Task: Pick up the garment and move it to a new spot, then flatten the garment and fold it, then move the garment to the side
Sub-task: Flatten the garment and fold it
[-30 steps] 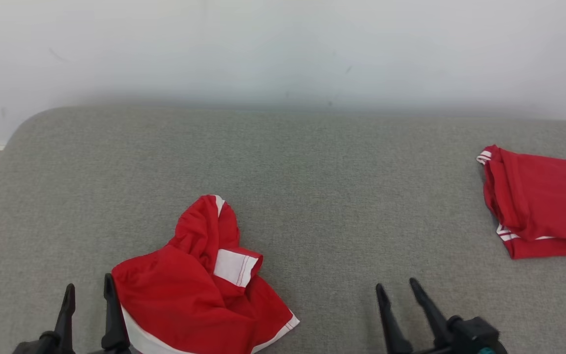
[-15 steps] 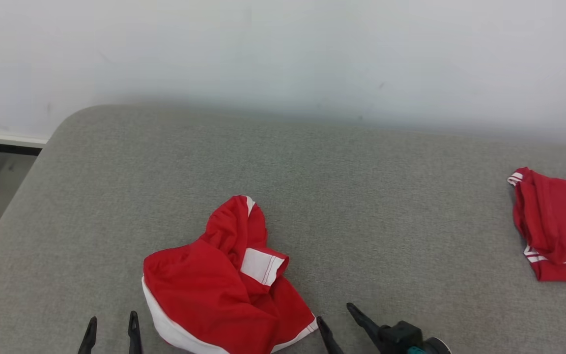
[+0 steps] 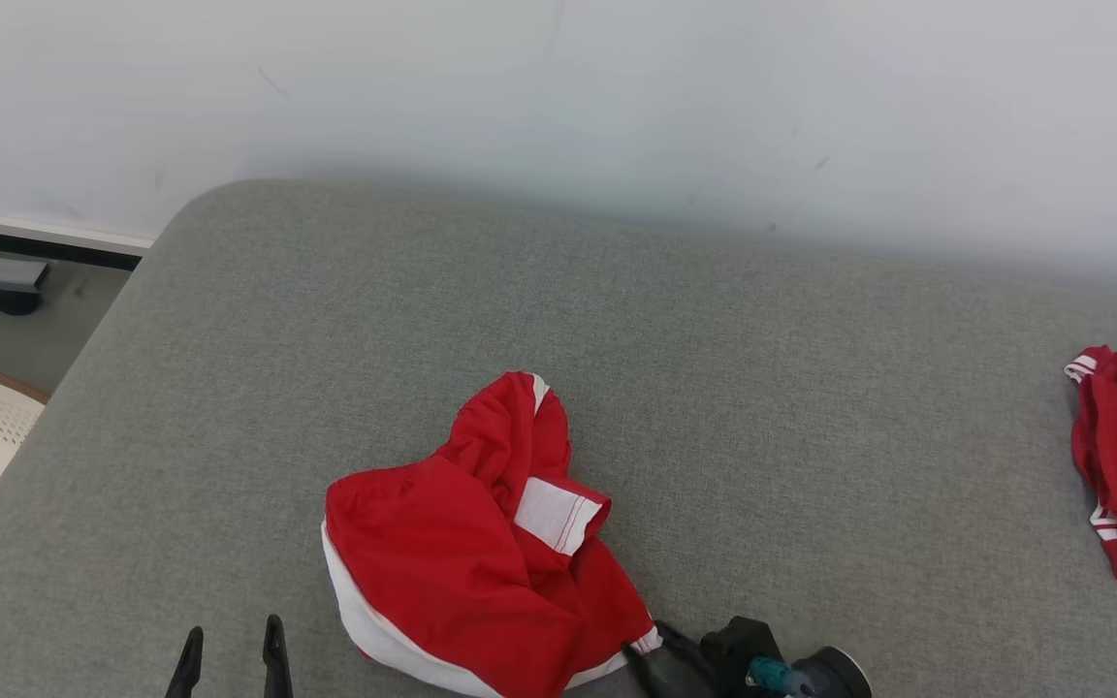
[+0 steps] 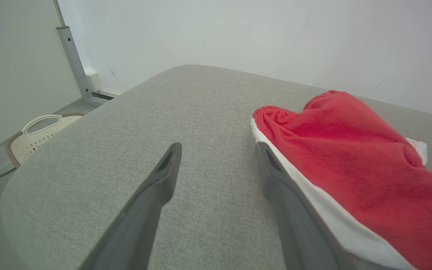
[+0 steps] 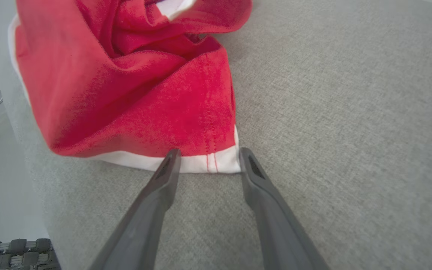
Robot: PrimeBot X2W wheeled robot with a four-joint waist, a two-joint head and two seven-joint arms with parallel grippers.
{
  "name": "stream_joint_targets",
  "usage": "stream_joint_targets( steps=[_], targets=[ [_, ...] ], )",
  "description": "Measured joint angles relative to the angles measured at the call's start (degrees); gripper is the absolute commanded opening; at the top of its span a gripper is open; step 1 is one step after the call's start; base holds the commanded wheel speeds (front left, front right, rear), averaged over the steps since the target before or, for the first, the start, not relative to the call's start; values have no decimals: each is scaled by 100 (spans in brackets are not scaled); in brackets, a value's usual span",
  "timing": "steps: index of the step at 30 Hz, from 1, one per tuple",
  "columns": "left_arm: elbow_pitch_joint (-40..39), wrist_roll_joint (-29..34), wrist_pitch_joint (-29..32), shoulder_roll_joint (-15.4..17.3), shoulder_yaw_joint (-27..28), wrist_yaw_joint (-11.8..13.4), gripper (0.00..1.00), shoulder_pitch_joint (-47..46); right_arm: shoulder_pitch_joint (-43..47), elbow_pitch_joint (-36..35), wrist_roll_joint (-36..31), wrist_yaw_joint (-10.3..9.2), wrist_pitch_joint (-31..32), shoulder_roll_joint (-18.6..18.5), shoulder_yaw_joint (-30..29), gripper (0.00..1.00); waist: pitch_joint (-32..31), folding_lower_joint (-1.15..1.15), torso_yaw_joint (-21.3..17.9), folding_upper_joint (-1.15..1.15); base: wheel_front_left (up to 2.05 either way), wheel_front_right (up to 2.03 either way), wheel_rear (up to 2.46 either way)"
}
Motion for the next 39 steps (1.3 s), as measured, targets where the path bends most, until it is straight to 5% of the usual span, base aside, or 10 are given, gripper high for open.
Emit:
stream_joint_targets(
  steps=[5,11,19,29,30,32,39],
  targets=[
    [1,-51,0,-1,43,14,100,-3,-156,14,116,0,2,3,-180,0,17,0,-37,0,0,0,0],
    [7,-179,0,-1,103,57,100,1,-99,-424,-186,0,2,-136,-1193,0,44,0,-211,0,0,0,0],
    [43,-301,0,-2,18,83,100,-2,804,-1334,-565,0,3,-589,-2273,0,46,1,-555,0,0,0,0],
    [102,-355,0,-2,-67,104,100,-9,1735,-1887,-657,0,2,-699,-2746,0,-7,0,-851,0,0,0,0],
    [112,-357,0,-1,-67,102,100,-9,1779,-1895,-617,0,3,-681,-2741,27,-13,0,-864,0,0,0,0],
    [148,-371,0,-1,-85,60,100,-9,1856,-1954,-548,0,3,-632,-2706,100,-19,0,-892,0,0,0,0],
    [332,-313,0,1,-288,-149,100,47,1997,-2486,-678,0,3,-606,-2786,100,-126,0,-942,0,0,0,0]
  ],
)
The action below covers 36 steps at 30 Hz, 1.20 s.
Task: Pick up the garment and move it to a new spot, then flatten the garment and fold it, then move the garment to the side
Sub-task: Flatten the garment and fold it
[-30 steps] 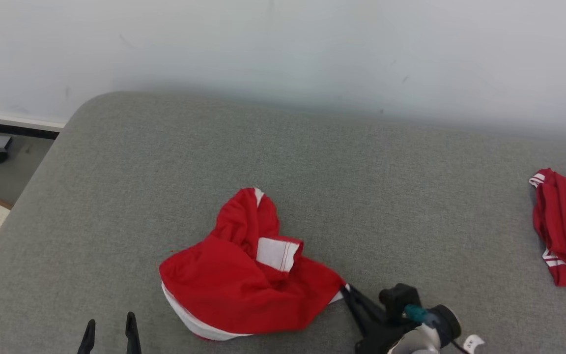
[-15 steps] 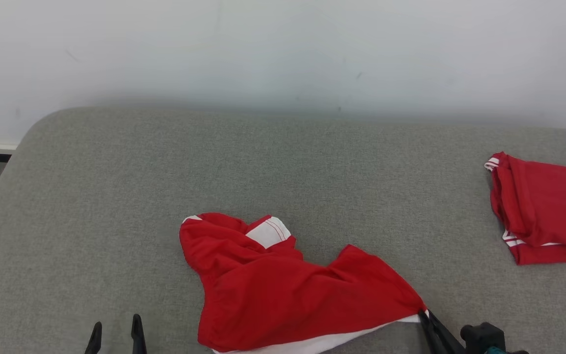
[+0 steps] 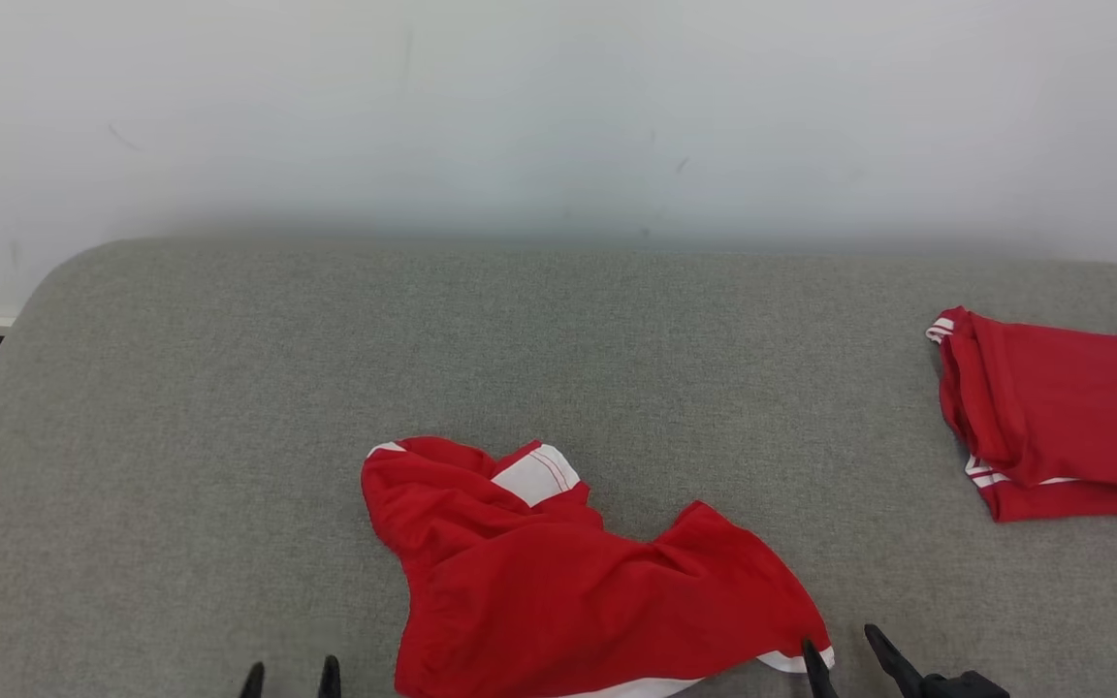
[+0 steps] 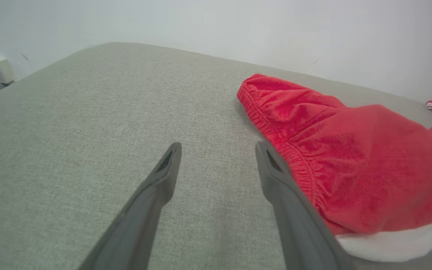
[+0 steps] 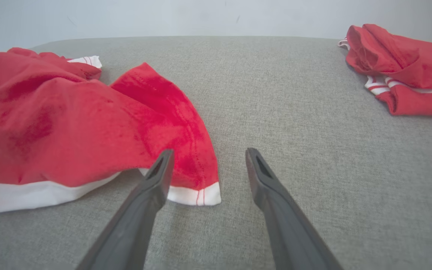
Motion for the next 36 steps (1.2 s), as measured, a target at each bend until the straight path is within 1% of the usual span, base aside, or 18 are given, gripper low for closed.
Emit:
stream_joint_targets(
  steps=[6,11,14,17,22,25,26,27,28,29,30,32,36],
  targets=[
    [310,366,0,7,-446,-152,100,130,243,-84,-112,0,0,22,-1,100,-62,0,-6,0,0,0,0],
    [571,433,0,108,-735,-183,100,164,225,38,-158,0,-1,-12,32,100,-25,0,-24,0,0,0,0],
    [740,386,0,170,-880,-183,100,6,182,187,-203,0,0,-3,41,100,18,0,-38,0,0,0,0],
    [1049,353,0,315,-1225,-191,100,-274,31,398,-255,0,0,0,110,100,75,0,-78,0,0,0,0],
    [1419,293,0,481,-1470,-191,100,-644,-217,572,-260,0,0,13,256,100,165,0,-166,0,0,0,0],
    [1629,253,0,586,-1813,-191,100,-844,-333,686,-282,0,0,51,382,100,215,0,-223,0,0,0,0],
    [1657,165,0,621,-2023,-191,100,-888,-376,744,-282,0,-1,57,424,45,230,0,-239,0,0,0,0],
    [1673,88,0,654,-2225,-192,100,-927,-408,786,-279,0,-1,58,457,24,246,0,-252,0,0,0,0],
    [1747,-5,0,670,-2362,-194,45,-986,-443,815,-267,0,-1,65,492,0,261,0,-262,0,0,0,0],
    [1764,-107,0,712,-2436,-194,24,-1024,-476,827,-247,0,-1,65,514,0,272,0,-267,0,0,0,0],
    [1768,-158,0,773,-2507,-194,0,-1071,-499,839,-229,0,-1,59,525,0,278,0,-268,0,0,0,0],
    [1742,-269,0,850,-2536,-194,0,-1132,-506,848,-189,0,-1,57,549,0,275,0,-257,0,0,0,0],
    [1621,-360,0,899,-2533,-194,0,-1076,-465,750,-152,0,0,11,579,0,222,0,-215,0,0,0,0]
  ],
)
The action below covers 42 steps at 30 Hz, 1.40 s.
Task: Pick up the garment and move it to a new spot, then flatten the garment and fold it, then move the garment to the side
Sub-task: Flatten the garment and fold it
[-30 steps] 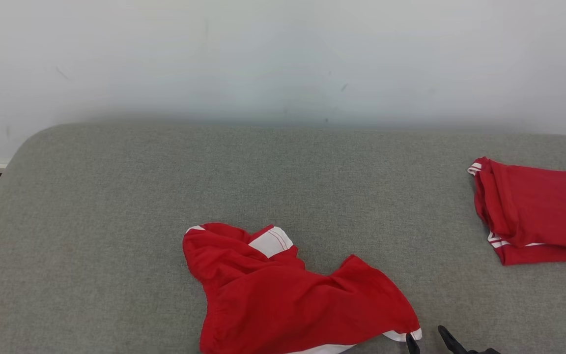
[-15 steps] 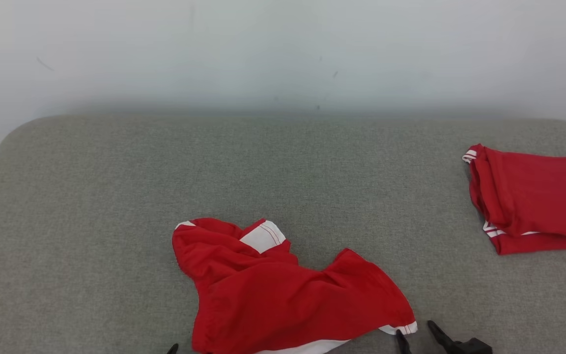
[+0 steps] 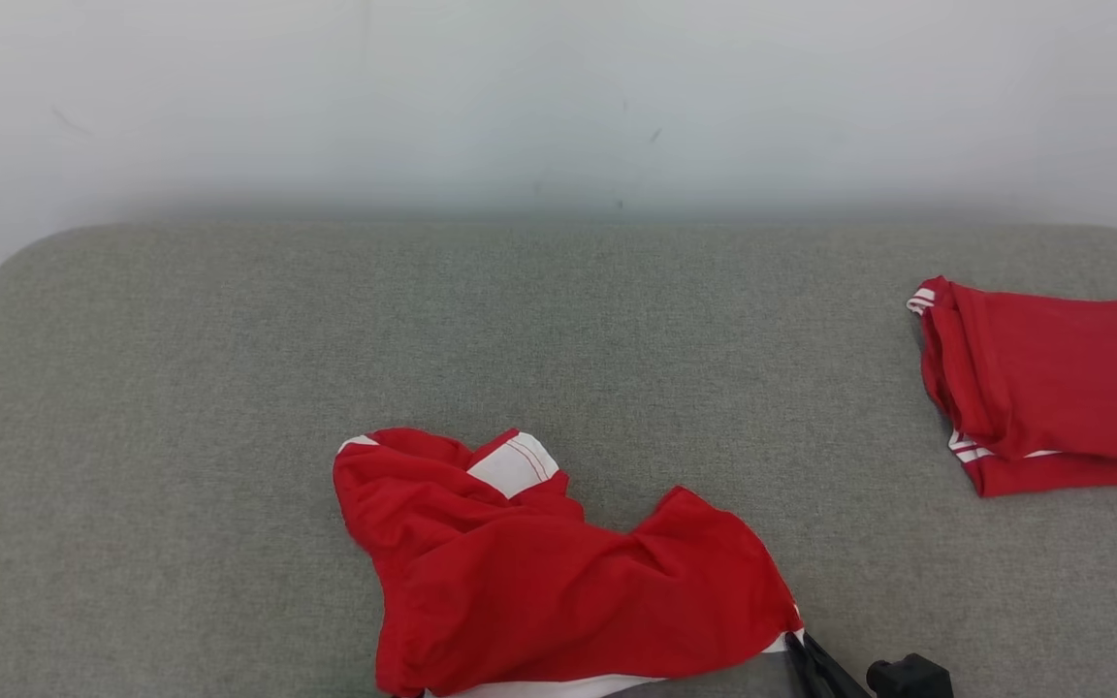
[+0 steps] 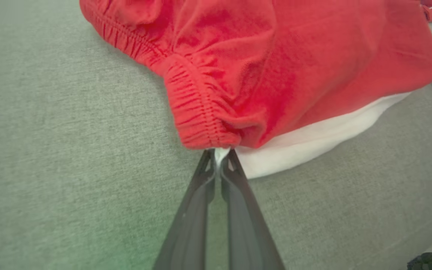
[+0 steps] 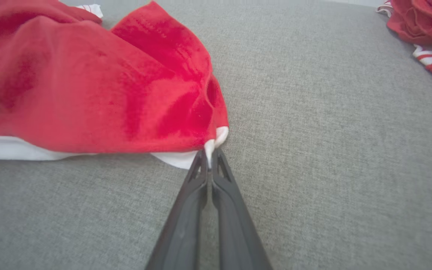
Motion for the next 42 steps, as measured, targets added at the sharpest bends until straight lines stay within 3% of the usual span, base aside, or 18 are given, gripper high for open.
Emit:
stream_joint_targets(
  steps=[11,18,22,26,31,35,39,42],
  targets=[
    [-980,-135,0,-91,498,0,0,843,850,-970,219,0,-1,-330,-37,0,-153,-1,166,0,0,0,0],
    [-1248,-252,0,-179,754,0,0,738,866,-1349,541,0,0,-323,109,0,-183,-1,118,0,0,0,0],
    [-1237,-414,0,-55,739,0,0,259,483,-1473,913,0,13,-436,264,0,-155,0,95,0,0,0,0],
    [-1013,-670,91,248,449,0,0,-654,-254,-1473,1209,0,240,-701,422,0,-36,0,74,0,0,0,0],
    [-748,-1544,940,631,191,-1,0,-2414,-1828,-1371,1851,0,725,-787,494,0,278,0,33,0,0,0,0],
    [-472,-2454,1884,714,334,-1,0,-3979,-3398,-1114,2306,0,1179,-760,469,0,666,2,-16,1,0,0,0],
    [-48,-2609,2383,746,488,2,0,-5728,-5032,-687,2741,0,1540,-642,236,0,1138,2,-56,1,0,0,0],
    [211,-2555,2555,706,483,44,0,-6521,-5784,-439,2776,0,1694,-630,220,0,1389,3,-74,1,0,0,0]
  ],
)
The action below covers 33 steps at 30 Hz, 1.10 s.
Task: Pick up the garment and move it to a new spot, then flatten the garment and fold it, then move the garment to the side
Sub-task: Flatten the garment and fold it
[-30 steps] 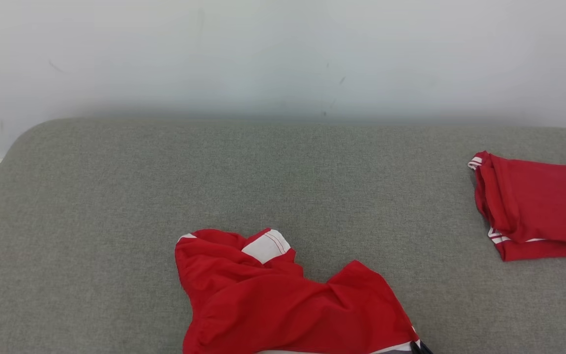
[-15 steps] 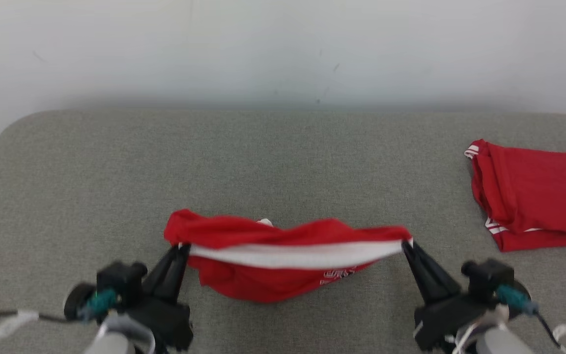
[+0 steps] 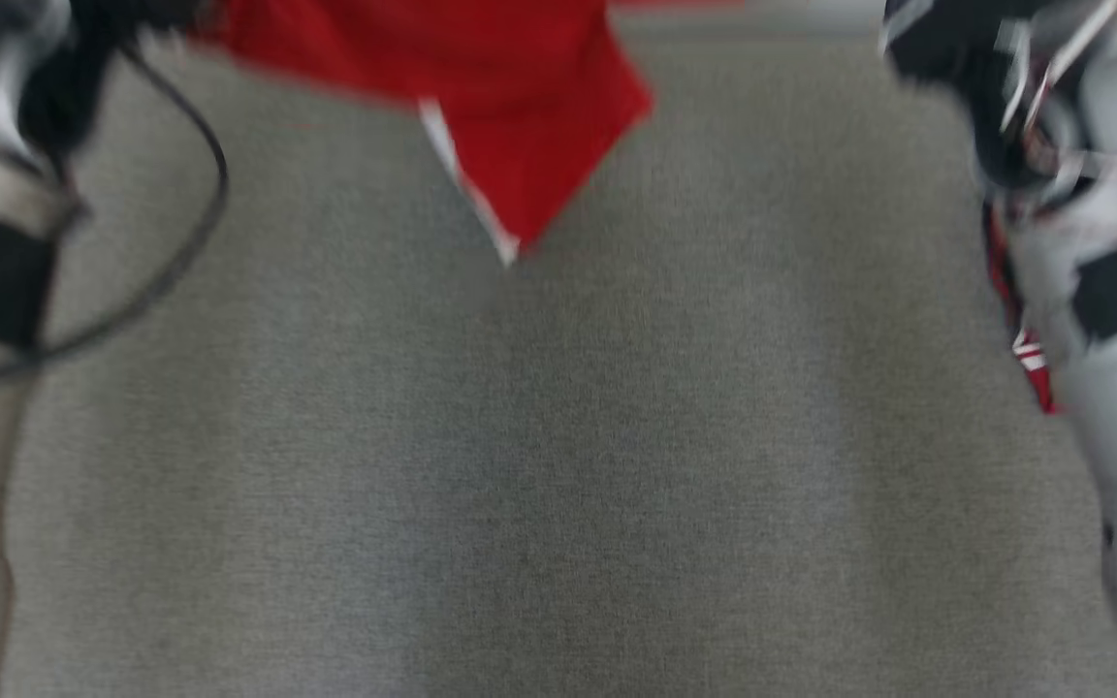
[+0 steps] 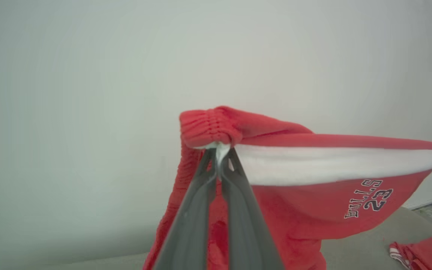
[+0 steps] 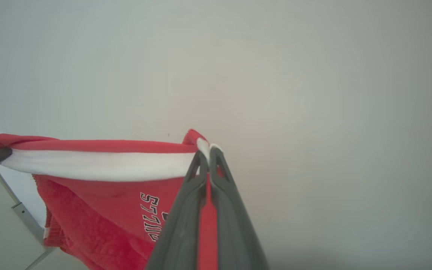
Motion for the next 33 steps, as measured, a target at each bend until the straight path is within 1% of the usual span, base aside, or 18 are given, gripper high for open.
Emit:
stream_joint_targets(
  steps=[3,5,8,13,17,21,25,28,33],
  targets=[
    [389,113,138,-41,-16,2,0,-1025,-1018,396,11,0,76,110,-34,0,379,0,-37,0,0,0,0],
    [653,68,124,-127,69,22,0,-1612,-1645,689,11,0,60,183,-87,0,628,0,-70,0,0,0,0],
    [1011,149,21,-219,25,7,0,-2325,-2414,1095,-20,0,-76,240,-123,0,977,0,-129,1,0,0,0],
    [1530,165,-298,-299,22,-3,0,-3161,-3288,1577,-110,0,-385,330,-30,0,1447,0,-244,1,0,0,0],
    [1845,96,-626,-419,19,-7,0,-3492,-3645,1834,-120,0,-619,345,116,0,1693,-1,-341,1,0,0,0],
    [2057,26,-801,-520,-163,-32,0,-3453,-3638,2017,-57,0,-818,330,319,0,1826,-1,-414,1,0,0,0],
    [2121,-281,-999,-576,-311,-32,0,-2986,-3307,2058,132,0,-1020,303,644,0,1766,-2,-437,1,0,0,0],
    [1976,-506,-1279,-586,-435,-33,0,-2447,-2847,1934,328,0,-1193,241,939,0,1627,-3,-435,0,0,0,0],
    [1424,-995,-1715,-582,-665,-33,0,-1134,-1570,1321,812,0,-1413,-104,1482,0,1278,-3,-417,0,0,0,0]
  ],
)
